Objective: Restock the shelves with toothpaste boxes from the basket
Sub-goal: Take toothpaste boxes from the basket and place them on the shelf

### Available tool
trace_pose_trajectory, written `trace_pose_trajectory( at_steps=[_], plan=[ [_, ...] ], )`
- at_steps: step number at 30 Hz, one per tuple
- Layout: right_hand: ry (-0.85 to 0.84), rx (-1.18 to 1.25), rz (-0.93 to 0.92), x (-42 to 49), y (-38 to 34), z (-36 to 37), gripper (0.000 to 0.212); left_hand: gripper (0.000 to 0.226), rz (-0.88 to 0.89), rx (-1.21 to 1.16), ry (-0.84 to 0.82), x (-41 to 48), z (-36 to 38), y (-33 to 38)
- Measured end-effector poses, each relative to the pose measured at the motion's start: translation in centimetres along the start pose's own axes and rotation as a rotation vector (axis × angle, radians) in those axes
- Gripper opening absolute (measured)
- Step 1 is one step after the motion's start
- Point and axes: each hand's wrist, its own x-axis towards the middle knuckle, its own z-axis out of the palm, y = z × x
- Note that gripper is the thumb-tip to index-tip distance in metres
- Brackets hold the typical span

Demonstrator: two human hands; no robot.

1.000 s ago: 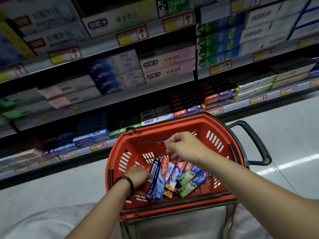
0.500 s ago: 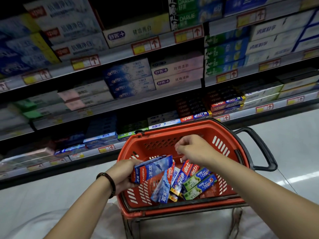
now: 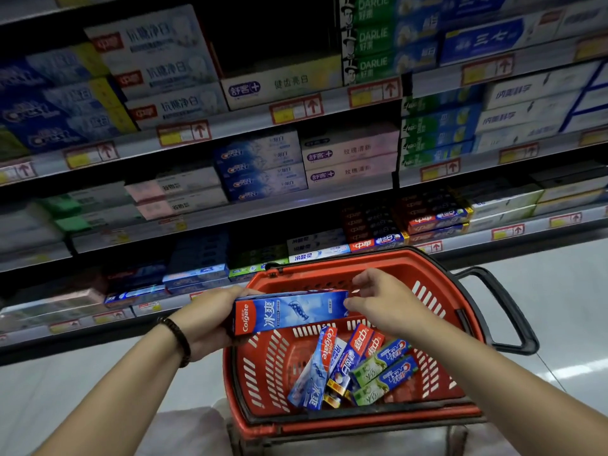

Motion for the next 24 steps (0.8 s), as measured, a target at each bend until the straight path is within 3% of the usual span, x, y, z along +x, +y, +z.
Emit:
trace_pose_trajectory(
  at_steps=[4,9,13,24],
  plan=[
    [-0.021,0.073,0.012,-0.3,-0.2,0.5,0.048,0.037,-0.033,-0.095,-0.039,0.0,-0.9,0.6],
    [-0.019,0.3,-0.007,-0.7,-1.3,0.7,0.018,0.033,-0.028,-0.19,-0.108,0.0,-1.3,0.9],
    [0.019,0.378,0.004,-0.9,-1.7,0.4,0.021,0.035,-0.035,-0.244,-0.099,0.0,-1.1,1.1],
    [0.078,0.458,0.019,0.1,-3.4,1.4,0.023,0.067,0.017,-0.354,-0.031,0.6,-2.3,1.9]
  ],
)
